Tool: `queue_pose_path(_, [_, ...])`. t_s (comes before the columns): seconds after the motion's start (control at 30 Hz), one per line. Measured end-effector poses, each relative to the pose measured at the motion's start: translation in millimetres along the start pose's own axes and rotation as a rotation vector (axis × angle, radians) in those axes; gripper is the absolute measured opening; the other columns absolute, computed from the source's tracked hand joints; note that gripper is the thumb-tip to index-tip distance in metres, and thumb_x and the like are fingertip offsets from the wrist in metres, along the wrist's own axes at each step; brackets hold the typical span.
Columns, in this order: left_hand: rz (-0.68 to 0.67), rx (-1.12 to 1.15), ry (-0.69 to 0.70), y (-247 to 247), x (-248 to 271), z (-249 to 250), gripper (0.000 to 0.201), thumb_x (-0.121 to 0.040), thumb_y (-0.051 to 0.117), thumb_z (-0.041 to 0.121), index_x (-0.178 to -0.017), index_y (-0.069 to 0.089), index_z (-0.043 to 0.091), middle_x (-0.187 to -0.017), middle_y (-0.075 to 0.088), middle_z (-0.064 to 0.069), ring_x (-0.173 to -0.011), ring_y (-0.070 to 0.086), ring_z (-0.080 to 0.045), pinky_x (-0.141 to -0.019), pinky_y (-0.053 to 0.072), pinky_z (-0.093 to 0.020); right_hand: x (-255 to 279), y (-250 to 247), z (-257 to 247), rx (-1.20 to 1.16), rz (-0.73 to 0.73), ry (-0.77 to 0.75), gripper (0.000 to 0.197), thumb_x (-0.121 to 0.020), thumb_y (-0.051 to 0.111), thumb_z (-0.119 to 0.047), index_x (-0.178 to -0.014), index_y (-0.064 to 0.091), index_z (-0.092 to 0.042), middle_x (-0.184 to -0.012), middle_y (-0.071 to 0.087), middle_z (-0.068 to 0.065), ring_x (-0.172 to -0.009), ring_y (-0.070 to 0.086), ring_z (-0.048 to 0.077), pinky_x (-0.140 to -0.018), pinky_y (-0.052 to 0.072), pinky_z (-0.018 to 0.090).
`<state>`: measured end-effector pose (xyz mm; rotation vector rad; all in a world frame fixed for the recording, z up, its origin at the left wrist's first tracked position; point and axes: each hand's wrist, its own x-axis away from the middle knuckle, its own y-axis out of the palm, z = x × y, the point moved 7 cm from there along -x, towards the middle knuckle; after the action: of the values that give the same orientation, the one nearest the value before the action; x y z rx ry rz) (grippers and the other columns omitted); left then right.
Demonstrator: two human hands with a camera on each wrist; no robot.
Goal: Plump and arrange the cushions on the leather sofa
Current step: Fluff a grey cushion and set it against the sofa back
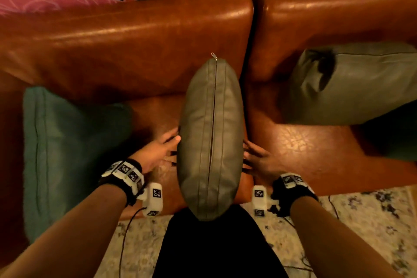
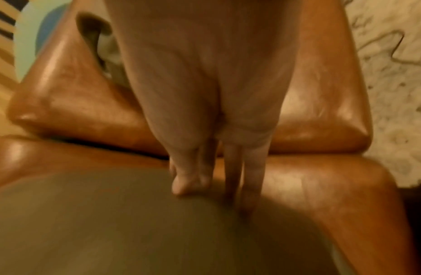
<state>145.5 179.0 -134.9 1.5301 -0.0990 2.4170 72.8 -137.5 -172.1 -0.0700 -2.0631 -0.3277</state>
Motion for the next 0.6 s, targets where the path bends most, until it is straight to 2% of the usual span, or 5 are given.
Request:
queue_pose_path(0.13, [0.14, 0.22, 0.009, -29.3, -17.5, -17.6, 0.052, -0.1, 0.057, 0.032, -0.148, 0.039, 0.046, -0.141, 0.047, 0.008, -0.123, 0.052, -0.031, -0.089, 0.056, -0.053, 4.7, -31.1, 1.1, -0.053, 0.105, -0.01, 0.088, -0.066, 0.089, -0.035, -0.142, 0.046, -0.033, -0.132, 0.061, 0.003, -0.105, 0.065, 0.022, -0.078, 0.059, 0.038])
queue_pose_path(0.2, [0.109, 0.193, 0.03, 7.9, -33.1, -24.2, 0.049, -0.102, 0.056, 0.031, -0.148, 0.042, 0.039, -0.131, 0.059, 0.004, -0.106, 0.063, -0.024, -0.08, 0.058, -0.042, -5.9, 10.2, 8.3, -0.003, -0.009, 0.005, 0.06, -0.078, 0.082, -0.02, -0.132, 0.056, -0.028, -0.11, 0.073, 0.005, -0.087, 0.07, 0.023, -0.07, 0.06, 0.037])
queue_pose_path(0.3, [0.12, 0.185, 0.022, 15.4, -31.4, -16.8, 0.034, -0.103, 0.052, 0.029, -0.136, 0.055, 0.036, -0.112, 0.071, -0.002, -0.091, 0.067, -0.022, -0.076, 0.054, -0.038, -15.3, 25.9, 16.6, -0.007, -0.123, 0.053, 0.06, -0.086, 0.074, -0.013, -0.141, 0.053, -0.027, -0.133, 0.065, 0.005, -0.115, 0.065, 0.035, -0.093, 0.055, 0.049])
queue_pose_path(0.4, [0.185, 0.303, 0.092, -22.5, -21.4, -6.3, 0.039, -0.102, 0.055, 0.032, -0.139, 0.052, 0.042, -0.127, 0.062, 0.005, -0.106, 0.062, -0.024, -0.079, 0.051, -0.041, -17.1, 12.0, 14.9, -0.095, 0.016, 0.073, 0.078, -0.069, 0.086, -0.026, -0.139, 0.052, -0.034, -0.127, 0.067, -0.003, -0.108, 0.068, 0.034, -0.086, 0.057, 0.046])
queue_pose_path(0.6, [0.261, 0.18, 0.094, 13.4, -6.6, -11.3, 0.033, -0.101, 0.055, 0.04, -0.131, 0.064, 0.03, -0.12, 0.072, -0.007, -0.105, 0.069, -0.023, -0.095, 0.056, -0.046, -16.8, 54.9, -16.1, 0.284, 0.015, 0.073, 0.039, -0.095, 0.059, -0.003, -0.124, 0.06, -0.028, -0.092, 0.07, -0.001, -0.08, 0.065, 0.023, -0.073, 0.057, 0.039])
